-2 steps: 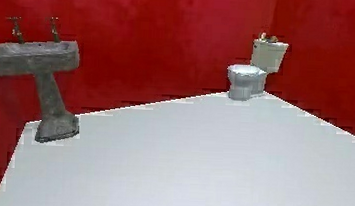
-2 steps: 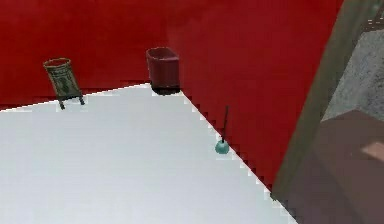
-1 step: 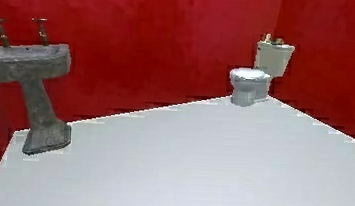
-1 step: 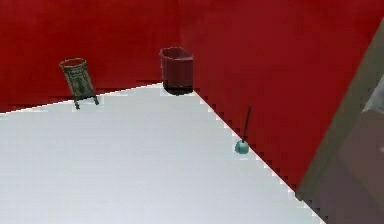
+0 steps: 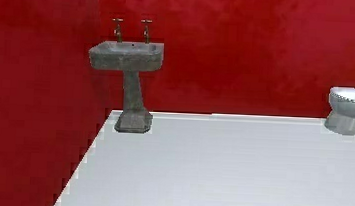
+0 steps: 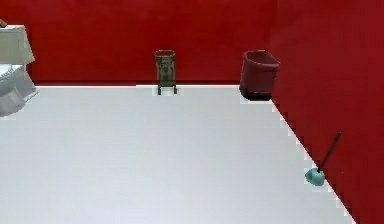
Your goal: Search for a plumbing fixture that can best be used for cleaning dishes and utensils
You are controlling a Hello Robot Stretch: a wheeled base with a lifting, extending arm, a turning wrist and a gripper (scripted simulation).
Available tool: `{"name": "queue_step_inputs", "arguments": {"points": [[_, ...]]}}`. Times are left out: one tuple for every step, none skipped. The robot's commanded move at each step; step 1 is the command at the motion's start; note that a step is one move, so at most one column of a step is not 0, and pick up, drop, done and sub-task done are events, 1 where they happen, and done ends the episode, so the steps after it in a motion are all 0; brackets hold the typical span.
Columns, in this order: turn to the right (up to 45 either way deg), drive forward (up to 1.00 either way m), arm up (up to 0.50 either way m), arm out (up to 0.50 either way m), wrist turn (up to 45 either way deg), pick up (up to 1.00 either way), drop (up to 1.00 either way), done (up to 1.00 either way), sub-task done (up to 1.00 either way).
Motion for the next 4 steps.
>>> {"name": "queue_step_inputs", "arguments": {"points": [[0.0, 1.00, 0.00, 0.00, 0.0, 0.00, 0.00, 0.00, 0.00], [-9.0, 0.00, 0.00, 0.00, 0.0, 0.00, 0.00, 0.00, 0.00], [0.0, 0.30, 0.00, 0.00, 0.0, 0.00, 0.00, 0.00, 0.00], [-18.0, 0.00, 0.00, 0.00, 0.0, 0.00, 0.00, 0.00, 0.00]]}}
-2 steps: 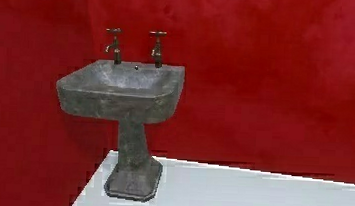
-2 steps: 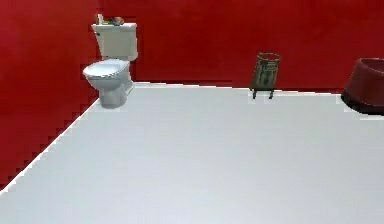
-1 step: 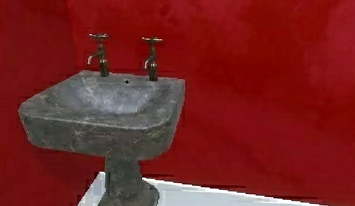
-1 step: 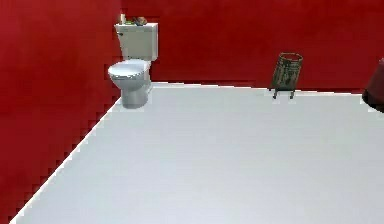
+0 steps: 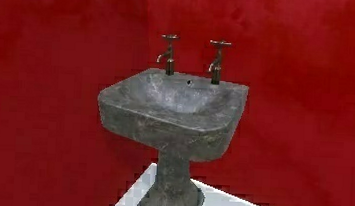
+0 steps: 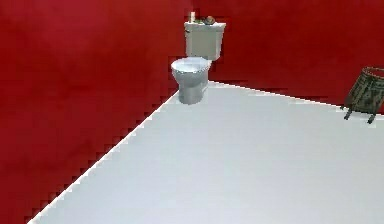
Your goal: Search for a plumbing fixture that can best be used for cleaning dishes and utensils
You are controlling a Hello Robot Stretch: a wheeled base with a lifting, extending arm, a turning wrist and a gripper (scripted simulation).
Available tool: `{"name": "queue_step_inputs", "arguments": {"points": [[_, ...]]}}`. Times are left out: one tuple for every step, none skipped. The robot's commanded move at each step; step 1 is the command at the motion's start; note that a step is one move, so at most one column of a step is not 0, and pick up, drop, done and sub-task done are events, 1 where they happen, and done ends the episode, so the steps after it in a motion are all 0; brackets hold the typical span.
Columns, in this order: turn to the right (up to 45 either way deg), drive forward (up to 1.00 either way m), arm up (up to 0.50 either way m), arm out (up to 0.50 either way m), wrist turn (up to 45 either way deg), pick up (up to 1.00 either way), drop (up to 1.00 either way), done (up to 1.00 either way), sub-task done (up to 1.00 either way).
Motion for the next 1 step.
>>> {"name": "queue_step_inputs", "arguments": {"points": [[0.0, 0.00, 0.00, 0.00, 0.0, 0.00, 0.00, 1.00, 0.00]]}}
